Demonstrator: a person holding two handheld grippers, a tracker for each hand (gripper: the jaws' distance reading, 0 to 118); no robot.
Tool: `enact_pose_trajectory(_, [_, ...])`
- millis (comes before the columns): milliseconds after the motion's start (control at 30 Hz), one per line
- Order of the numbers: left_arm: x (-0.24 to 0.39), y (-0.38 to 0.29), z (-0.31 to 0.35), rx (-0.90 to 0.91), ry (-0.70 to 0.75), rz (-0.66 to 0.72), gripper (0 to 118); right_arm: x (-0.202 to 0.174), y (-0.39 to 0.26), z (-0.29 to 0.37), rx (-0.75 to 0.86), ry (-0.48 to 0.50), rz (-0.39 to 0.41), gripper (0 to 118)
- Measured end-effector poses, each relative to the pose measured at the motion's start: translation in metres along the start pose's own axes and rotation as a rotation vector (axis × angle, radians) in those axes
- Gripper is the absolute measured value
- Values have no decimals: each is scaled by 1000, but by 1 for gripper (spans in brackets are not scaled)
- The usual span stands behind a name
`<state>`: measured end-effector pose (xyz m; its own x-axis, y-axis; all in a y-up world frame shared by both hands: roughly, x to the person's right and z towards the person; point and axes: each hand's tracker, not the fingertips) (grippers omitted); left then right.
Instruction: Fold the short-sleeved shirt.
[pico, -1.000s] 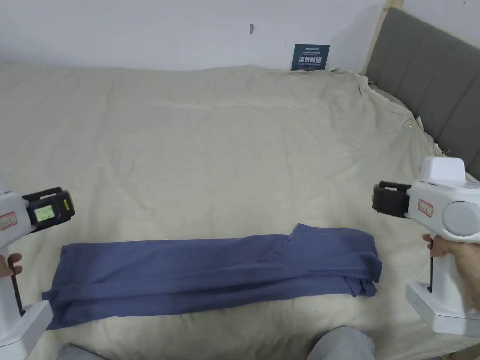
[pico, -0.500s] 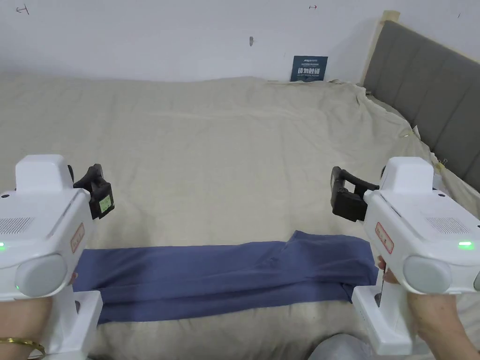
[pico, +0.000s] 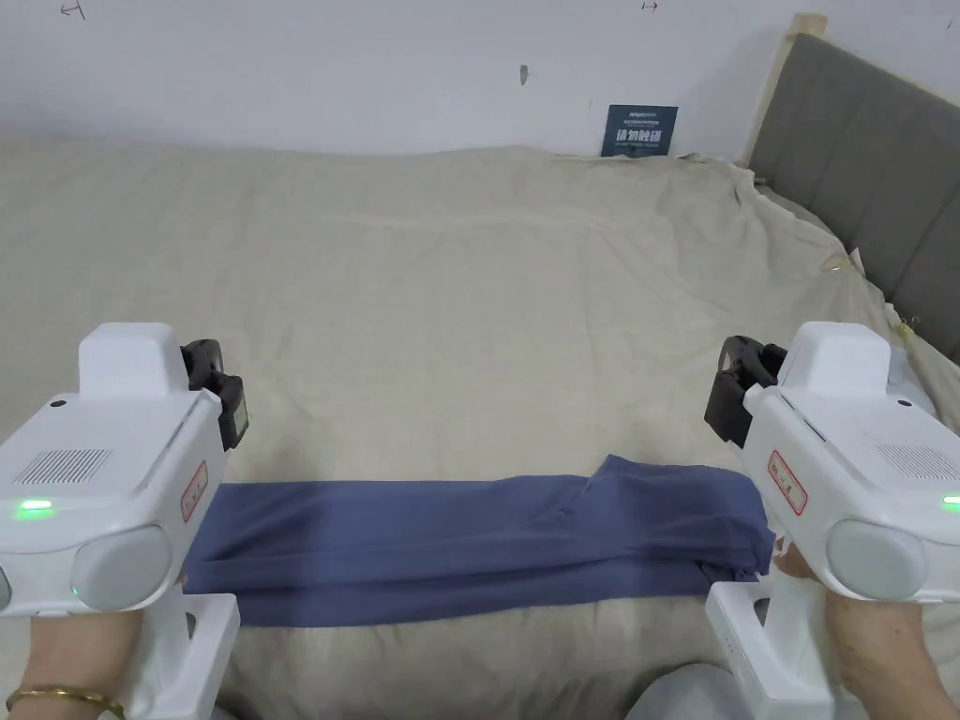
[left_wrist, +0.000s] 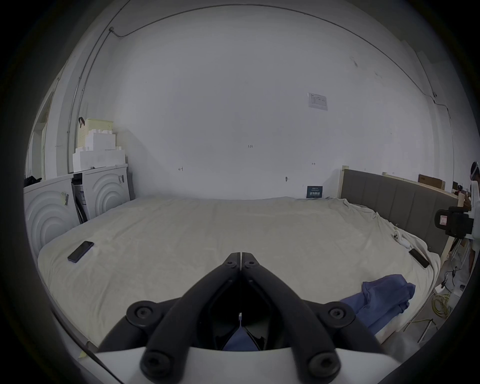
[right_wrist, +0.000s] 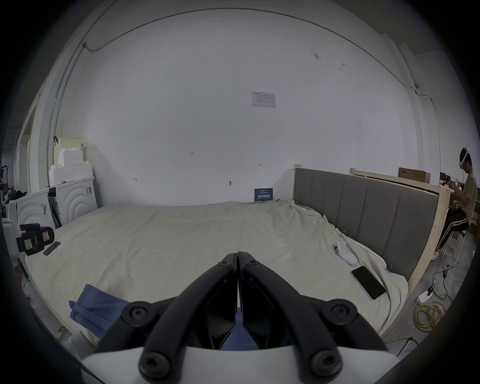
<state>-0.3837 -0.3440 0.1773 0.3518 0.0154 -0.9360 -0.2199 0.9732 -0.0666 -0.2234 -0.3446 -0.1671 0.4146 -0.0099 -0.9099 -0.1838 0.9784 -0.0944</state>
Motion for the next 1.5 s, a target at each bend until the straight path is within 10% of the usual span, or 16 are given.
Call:
enact_pose_trajectory(367, [-21,4,-9,-60,-29,94,3,1,-1,-10,-19,26,-2,0])
enact_pose_trajectory(500, [-51,8,-28,-169,-123,248,33,-1,-2,-13,-28,26,12,0])
enact_pose_trajectory(633, [-89,0,-60,-350,-220,367,118,-7,-1,-15,-42,21,22,0])
enact_pose_trajectory(1500, [-181,-119,-143,-953,-399,670,118,-21,-3,-49,-142,-43,36,0])
